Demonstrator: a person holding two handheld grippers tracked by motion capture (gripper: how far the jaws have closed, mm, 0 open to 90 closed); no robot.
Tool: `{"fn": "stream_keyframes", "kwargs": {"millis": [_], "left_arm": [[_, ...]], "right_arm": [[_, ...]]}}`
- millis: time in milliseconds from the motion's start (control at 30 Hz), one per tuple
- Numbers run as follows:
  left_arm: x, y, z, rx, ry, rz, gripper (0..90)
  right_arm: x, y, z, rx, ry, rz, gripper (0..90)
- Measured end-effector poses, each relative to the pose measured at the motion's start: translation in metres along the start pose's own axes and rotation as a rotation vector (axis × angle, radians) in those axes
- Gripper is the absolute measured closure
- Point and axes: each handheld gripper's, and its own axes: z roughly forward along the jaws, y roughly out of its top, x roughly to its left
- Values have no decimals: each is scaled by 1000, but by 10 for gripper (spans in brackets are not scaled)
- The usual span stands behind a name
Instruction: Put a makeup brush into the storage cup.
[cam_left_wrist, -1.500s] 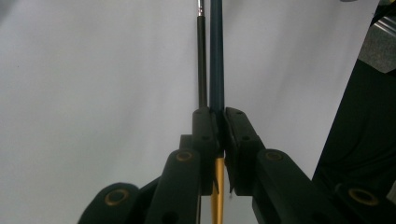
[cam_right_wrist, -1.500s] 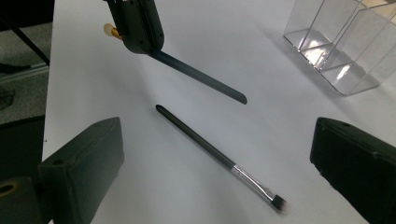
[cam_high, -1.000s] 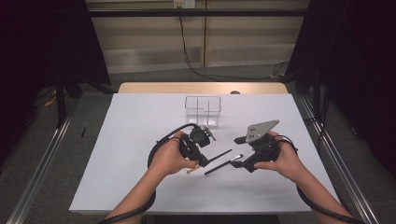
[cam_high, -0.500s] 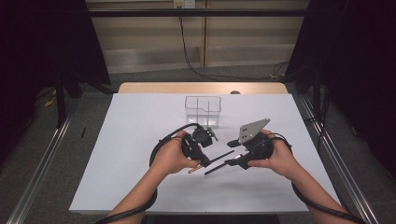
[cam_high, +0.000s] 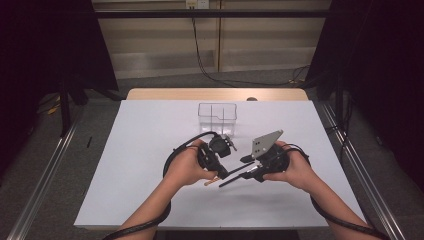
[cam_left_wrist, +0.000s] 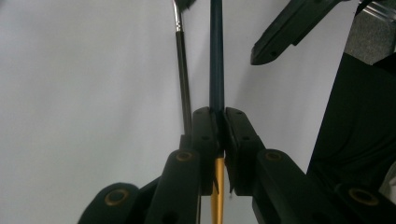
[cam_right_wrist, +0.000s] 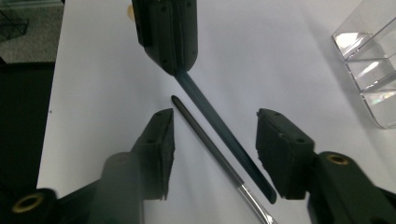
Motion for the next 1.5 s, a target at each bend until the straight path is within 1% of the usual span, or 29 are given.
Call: {"fn": "stream_keyframes", "kwargs": {"millis": [100,133,200,333,367,400,433,500,600,633,700,733,767,800,833,867,933,967,1000,1033,1067,1167,1267,1300,1367,1400,1433,1500], "left_arm": [[1,0,-2,-1,-13,2,836],[1,0,-2,-11,-16,-5,836],[2,1,-3,-7,-25,0,836],[2,1,-6,-25,-40,-4,836],[3,1,-6,-24,-45,2,836],[3,1,-7,-31,-52,-5,836],[3,2,-7,-24,-54,-1,836],[3,2,-7,-27,-60,2,836],[3,2,-7,-31,-74,5,836],[2,3,-7,-39,-84,-3,836],[2,3,-8,-32,-91,7,836],[2,4,-8,-42,-89,9,836],[2,4,-9,-40,-94,15,836],[0,5,-9,-47,-94,5,836],[1,6,-10,-38,-91,20,836],[0,6,-11,-43,-88,23,836],[0,7,-13,-39,-86,23,836],[0,8,-14,-42,-83,27,836],[0,8,-15,-49,-90,18,836],[0,9,-15,-41,-91,26,836],[-1,9,-15,-46,-88,20,836],[-1,10,-15,-46,-87,26,836],[1,10,-15,-63,-102,24,835],[1,9,-15,-71,-108,16,835],[2,9,-15,-70,-111,21,834],[2,9,-15,-80,-115,10,832],[3,9,-15,-73,-118,17,832],[4,9,-15,-80,-118,15,828]], "right_arm": [[1,-1,2,18,5,-23,551],[1,-1,2,22,5,-30,564],[2,-1,3,32,7,-36,582],[2,-2,5,39,20,-49,624],[3,-2,6,36,23,-51,630],[3,-2,7,35,27,-51,630],[3,-3,7,36,32,-50,635],[4,-3,9,31,43,-55,649],[5,-3,11,28,51,-70,692],[5,-4,12,29,52,-69,710],[4,-4,12,15,57,-77,766],[4,-5,11,11,64,-76,783],[4,-5,10,9,68,-73,790],[4,-5,10,12,75,-67,795],[4,-5,9,8,73,-70,799],[4,-5,9,9,74,-71,802],[5,-4,9,7,67,-85,808],[5,-4,8,5,65,-84,809],[5,-4,8,2,59,-86,813],[6,-4,7,2,65,-87,819],[6,-4,7,2,68,-95,821],[6,-3,7,19,69,-108,828],[7,-2,7,32,70,-111,837],[7,-2,7,33,70,-111,839],[8,-2,8,37,77,-121,844],[8,-2,8,41,76,-122,847],[8,-2,8,44,80,-123,848],[8,-2,9,52,84,-115,850]]}}
